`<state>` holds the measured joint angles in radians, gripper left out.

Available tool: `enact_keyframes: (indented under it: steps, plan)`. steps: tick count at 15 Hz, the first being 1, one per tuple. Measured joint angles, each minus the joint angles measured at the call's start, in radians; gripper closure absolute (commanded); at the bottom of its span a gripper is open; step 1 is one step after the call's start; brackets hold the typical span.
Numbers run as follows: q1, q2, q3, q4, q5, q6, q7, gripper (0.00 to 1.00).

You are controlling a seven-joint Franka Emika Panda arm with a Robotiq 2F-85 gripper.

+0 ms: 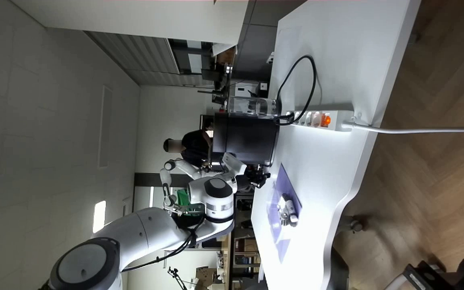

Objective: Move a bottle from the container to the mat

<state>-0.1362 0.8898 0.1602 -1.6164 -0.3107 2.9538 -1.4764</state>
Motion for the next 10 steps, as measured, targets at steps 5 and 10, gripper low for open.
enact_keyframes:
  steps: [5,10]
  plan:
    - [-0.031,0.077,0.073,0.062,0.053,-0.010,-0.011,0.93]
    - [-0.033,0.121,0.097,0.116,0.120,-0.069,-0.011,0.93]
